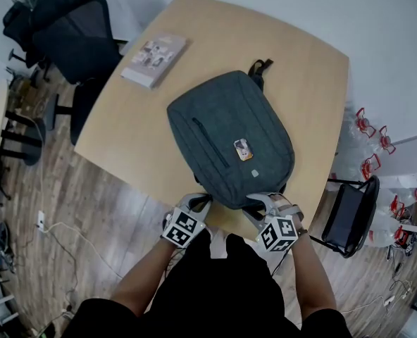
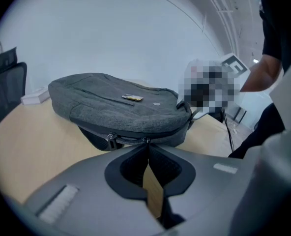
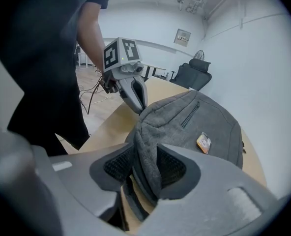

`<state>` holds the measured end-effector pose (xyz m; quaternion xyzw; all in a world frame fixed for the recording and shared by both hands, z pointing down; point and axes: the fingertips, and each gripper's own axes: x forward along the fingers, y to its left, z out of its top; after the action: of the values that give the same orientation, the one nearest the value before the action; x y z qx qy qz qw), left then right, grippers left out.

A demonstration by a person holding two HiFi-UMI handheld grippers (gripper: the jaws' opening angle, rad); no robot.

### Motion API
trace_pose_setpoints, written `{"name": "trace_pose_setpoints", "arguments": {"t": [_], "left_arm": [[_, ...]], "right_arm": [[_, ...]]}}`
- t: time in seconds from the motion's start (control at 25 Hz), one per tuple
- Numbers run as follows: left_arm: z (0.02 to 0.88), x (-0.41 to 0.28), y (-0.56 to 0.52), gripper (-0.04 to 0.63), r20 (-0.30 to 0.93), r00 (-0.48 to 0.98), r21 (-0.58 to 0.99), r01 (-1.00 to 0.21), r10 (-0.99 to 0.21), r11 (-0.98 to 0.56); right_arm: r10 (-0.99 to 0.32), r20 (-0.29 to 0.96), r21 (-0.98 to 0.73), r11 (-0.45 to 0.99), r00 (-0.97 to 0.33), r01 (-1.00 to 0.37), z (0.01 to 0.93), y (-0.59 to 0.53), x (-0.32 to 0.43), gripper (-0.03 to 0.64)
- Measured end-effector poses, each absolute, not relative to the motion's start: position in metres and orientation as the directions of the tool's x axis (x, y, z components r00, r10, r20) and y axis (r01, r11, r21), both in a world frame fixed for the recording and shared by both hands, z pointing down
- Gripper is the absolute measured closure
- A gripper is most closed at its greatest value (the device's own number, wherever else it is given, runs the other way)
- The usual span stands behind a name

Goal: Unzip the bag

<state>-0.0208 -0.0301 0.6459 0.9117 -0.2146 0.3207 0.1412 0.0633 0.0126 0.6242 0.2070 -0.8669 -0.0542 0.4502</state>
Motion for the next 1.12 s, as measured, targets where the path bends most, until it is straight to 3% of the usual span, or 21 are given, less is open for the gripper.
{"name": "trace_pose_setpoints", "arguments": {"t": [0.12,0.44,0.76,1.12], "left_arm": [[0.642,-0.020,-0.027,0.569,0.676,0.666,0.018,-0.442,-0.315,-0.897],[0.639,-0.011,-0.010,0.569,0.685,0.664,0.020,-0.429,-0.300,-0.903],[0.638,-0.023,-0.024,0.568,0.692,0.635,0.018,-0.492,-0.344,-0.870],[0.642,-0.036,-0.038,0.568,0.704,0.606,0.044,-0.556,-0.369,-0.830]], "right_arm": [[-0.410,0.771,0.271,0.904,-0.488,-0.331,0.628,0.012,0.061,0.528],[-0.456,0.760,0.155,0.819,-0.462,-0.553,0.629,-0.002,0.052,0.545],[-0.517,0.740,0.058,0.687,-0.431,-0.724,0.633,-0.027,0.031,0.549],[-0.537,0.723,0.127,0.721,-0.434,-0.681,0.631,-0.037,0.002,0.545]]}}
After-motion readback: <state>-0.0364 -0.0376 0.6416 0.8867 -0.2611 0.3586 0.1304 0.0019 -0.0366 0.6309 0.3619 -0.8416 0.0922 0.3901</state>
